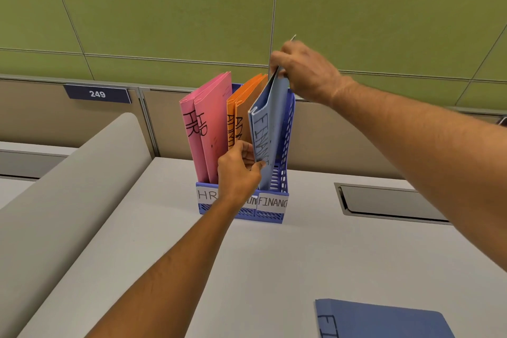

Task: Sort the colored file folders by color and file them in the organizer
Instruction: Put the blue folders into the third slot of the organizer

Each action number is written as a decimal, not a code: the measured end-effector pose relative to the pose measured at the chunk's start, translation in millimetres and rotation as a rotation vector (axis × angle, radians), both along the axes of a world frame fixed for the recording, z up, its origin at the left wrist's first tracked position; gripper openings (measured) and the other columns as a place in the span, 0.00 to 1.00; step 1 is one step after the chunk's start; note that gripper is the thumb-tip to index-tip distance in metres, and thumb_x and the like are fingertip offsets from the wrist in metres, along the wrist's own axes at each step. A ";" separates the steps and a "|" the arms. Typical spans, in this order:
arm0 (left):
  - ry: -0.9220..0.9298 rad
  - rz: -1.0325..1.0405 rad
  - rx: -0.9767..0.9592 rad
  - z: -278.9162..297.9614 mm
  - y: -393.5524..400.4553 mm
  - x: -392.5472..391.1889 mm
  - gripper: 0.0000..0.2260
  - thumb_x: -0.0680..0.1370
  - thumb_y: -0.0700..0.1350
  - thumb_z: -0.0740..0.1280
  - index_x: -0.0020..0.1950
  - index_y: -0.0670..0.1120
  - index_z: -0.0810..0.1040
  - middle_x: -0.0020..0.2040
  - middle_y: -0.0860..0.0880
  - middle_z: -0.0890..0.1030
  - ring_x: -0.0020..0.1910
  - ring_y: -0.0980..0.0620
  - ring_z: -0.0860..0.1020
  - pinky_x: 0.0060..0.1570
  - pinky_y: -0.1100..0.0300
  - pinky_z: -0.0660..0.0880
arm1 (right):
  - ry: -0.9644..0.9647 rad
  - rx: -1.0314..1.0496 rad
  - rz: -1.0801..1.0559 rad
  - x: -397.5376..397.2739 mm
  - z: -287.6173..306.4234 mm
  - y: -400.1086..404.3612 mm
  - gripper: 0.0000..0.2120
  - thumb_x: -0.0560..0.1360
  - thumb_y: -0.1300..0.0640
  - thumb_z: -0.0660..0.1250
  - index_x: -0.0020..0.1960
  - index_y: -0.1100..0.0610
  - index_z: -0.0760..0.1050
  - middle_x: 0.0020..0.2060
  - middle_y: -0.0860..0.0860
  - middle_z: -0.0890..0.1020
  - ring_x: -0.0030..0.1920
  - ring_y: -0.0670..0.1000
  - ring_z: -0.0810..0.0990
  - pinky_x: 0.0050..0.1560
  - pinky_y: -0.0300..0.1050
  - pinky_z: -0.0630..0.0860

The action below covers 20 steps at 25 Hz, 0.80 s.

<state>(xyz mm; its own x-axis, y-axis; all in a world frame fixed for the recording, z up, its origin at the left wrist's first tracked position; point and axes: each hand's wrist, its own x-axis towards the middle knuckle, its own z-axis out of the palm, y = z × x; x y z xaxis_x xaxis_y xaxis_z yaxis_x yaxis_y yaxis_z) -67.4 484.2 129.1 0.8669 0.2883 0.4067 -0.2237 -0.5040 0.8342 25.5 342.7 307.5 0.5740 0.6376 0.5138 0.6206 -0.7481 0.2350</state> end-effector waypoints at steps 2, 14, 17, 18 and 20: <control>-0.020 0.003 0.048 -2.8 -1.8 1.9 0.16 0.72 0.42 0.75 0.55 0.46 0.74 0.53 0.50 0.81 0.50 0.54 0.80 0.45 0.67 0.79 | 0.042 -0.017 -0.038 0.0 -13.5 -3.3 0.13 0.78 0.66 0.61 0.61 0.58 0.71 0.58 0.59 0.73 0.58 0.58 0.72 0.49 0.51 0.73; -0.007 0.003 0.474 7.0 -4.8 -3.1 0.39 0.74 0.50 0.71 0.78 0.45 0.53 0.74 0.45 0.63 0.73 0.48 0.61 0.70 0.51 0.65 | 0.324 -0.063 -0.329 13.8 -61.5 -18.6 0.49 0.69 0.52 0.70 0.79 0.52 0.41 0.78 0.57 0.50 0.77 0.58 0.51 0.72 0.58 0.63; 0.024 0.001 0.543 7.1 -4.2 -5.2 0.43 0.74 0.53 0.70 0.79 0.45 0.48 0.78 0.45 0.57 0.76 0.47 0.57 0.72 0.50 0.60 | 0.328 -0.057 -0.314 4.2 -73.1 -20.3 0.49 0.69 0.50 0.69 0.79 0.52 0.41 0.78 0.57 0.50 0.77 0.57 0.52 0.72 0.57 0.63; 0.025 -0.002 0.570 6.9 -3.8 -6.3 0.44 0.73 0.54 0.70 0.79 0.45 0.47 0.78 0.45 0.55 0.76 0.47 0.55 0.72 0.50 0.59 | 0.330 -0.046 -0.310 0.7 -77.1 -21.2 0.48 0.69 0.50 0.69 0.79 0.52 0.41 0.78 0.57 0.51 0.77 0.57 0.52 0.73 0.56 0.63; 0.032 -0.006 0.616 6.0 -2.4 -7.9 0.45 0.73 0.57 0.69 0.79 0.45 0.45 0.79 0.45 0.52 0.77 0.47 0.53 0.73 0.50 0.57 | 0.327 -0.023 -0.307 -5.8 -85.5 -24.7 0.48 0.70 0.47 0.68 0.79 0.53 0.42 0.78 0.57 0.51 0.78 0.57 0.52 0.74 0.56 0.61</control>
